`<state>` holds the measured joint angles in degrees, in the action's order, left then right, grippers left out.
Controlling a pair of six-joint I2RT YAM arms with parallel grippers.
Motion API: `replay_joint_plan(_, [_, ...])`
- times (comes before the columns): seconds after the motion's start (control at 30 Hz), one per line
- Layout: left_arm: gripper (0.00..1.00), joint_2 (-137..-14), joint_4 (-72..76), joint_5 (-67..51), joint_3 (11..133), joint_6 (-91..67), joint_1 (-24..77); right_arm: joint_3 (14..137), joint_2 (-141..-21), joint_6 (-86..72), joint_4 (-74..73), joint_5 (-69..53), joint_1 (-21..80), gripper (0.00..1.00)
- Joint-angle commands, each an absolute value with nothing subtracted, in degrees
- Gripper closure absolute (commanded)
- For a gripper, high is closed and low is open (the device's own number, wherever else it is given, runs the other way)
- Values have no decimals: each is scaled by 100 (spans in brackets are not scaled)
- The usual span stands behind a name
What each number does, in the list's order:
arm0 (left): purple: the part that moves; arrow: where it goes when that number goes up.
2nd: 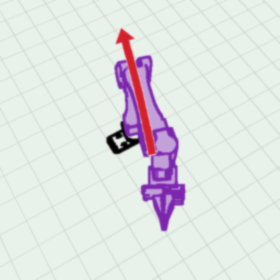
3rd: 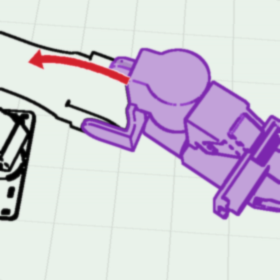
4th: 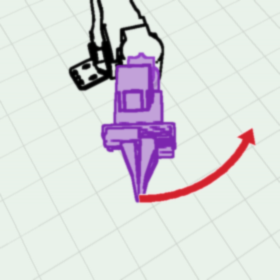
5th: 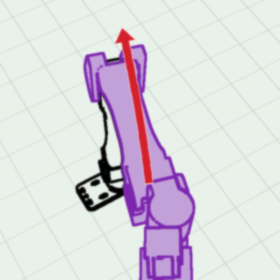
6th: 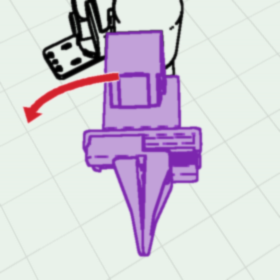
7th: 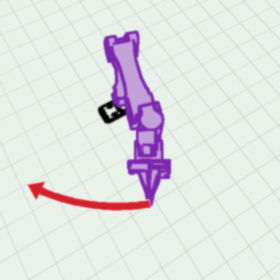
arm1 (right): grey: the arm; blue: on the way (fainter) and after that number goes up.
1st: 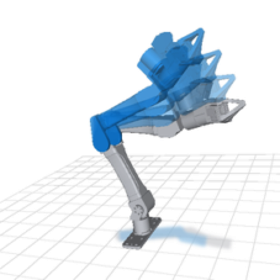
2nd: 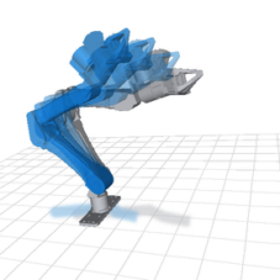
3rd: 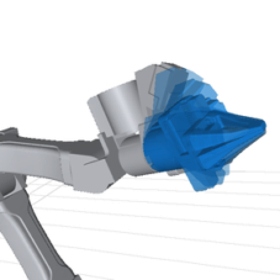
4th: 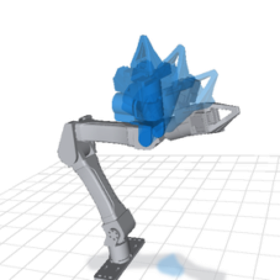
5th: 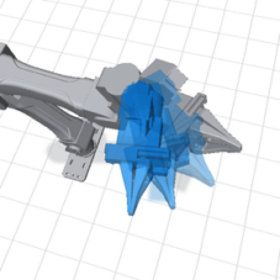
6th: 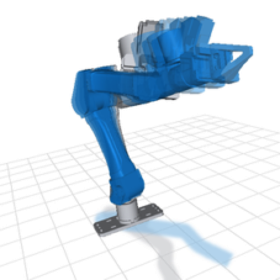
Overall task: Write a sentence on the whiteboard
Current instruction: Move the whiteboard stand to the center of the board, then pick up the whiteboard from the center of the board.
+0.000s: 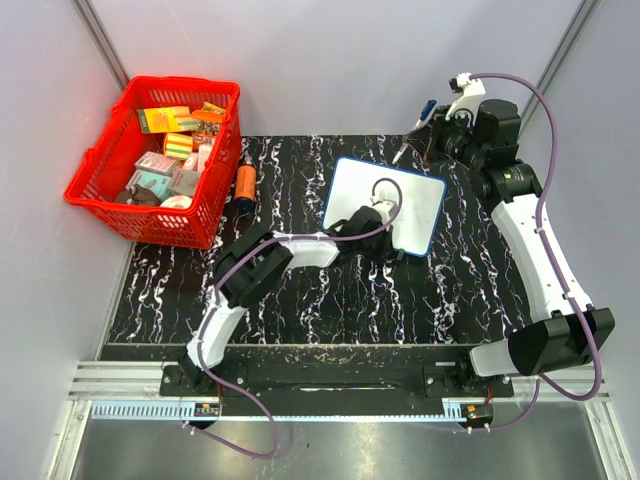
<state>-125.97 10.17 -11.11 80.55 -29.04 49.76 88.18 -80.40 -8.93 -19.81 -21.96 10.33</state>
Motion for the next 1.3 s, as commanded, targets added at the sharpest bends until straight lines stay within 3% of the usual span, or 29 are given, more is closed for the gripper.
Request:
replay_joint_plan(0.0, [100,-12910,1353,-923,8464,-3234,5229,8938,-7857,-870,-1855,-2171,976,100])
replay_joint_plan(0.33, [99,-12394,2126,-1124,7876,-3191,5370,8912,-7857,-861,-1872,-2188,941,100])
replay_joint_plan(0.43, [87,-11762,2478,-1370,7218,-3006,5370,8921,-7866,-861,-1863,-2206,932,100])
replay_joint_plan(0.7, [39,-9748,3356,-1650,5108,-2506,5160,8903,-7875,-870,-1863,-2285,870,100])
replay_joint_plan(0.97, [25,-9694,4772,-3252,4271,-3578,3473,8842,-7875,-888,-1828,-2347,853,100])
replay_joint_plan(1.07, [21,-10035,3766,-3225,4894,-3305,3104,8824,-7858,-905,-1811,-2373,835,100])
replay_joint_plan(1.27, [20,-10774,3807,-3576,5606,-3779,2339,8745,-7796,-905,-1758,-2434,800,100])
